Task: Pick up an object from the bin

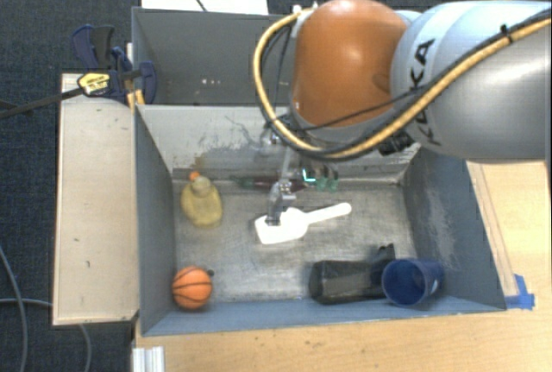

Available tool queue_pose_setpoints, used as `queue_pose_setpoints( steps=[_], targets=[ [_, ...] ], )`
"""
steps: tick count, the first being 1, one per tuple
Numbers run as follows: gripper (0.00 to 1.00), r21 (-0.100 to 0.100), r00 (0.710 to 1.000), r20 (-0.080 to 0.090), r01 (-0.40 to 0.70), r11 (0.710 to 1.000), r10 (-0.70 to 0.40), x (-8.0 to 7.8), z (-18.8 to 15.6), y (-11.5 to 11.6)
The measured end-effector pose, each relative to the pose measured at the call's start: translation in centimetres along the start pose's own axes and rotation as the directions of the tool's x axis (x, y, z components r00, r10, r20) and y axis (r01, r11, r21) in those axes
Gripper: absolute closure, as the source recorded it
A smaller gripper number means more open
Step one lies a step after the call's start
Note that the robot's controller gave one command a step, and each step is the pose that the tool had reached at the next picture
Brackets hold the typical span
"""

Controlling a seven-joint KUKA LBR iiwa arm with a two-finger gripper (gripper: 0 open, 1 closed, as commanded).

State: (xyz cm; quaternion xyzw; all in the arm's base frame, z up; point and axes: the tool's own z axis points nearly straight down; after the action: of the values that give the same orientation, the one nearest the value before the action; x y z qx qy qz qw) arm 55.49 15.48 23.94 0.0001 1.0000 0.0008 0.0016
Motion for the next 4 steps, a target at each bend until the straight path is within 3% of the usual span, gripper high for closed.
queue_pose_setpoints(
  steps=[2,3,4],
  targets=[
    [0.0,0.0,1.0,0.0,-0.001,1.0,0.001,0.0,0.0,0.0],
    [0.0,0.0,0.993,0.001,0.121,0.993,-0.121,4.3,5.3,-3.5],
    [0.0,0.002,0.983,-0.01,0.182,0.983,-0.182,6.9,8.6,-5.7]
  ],
)
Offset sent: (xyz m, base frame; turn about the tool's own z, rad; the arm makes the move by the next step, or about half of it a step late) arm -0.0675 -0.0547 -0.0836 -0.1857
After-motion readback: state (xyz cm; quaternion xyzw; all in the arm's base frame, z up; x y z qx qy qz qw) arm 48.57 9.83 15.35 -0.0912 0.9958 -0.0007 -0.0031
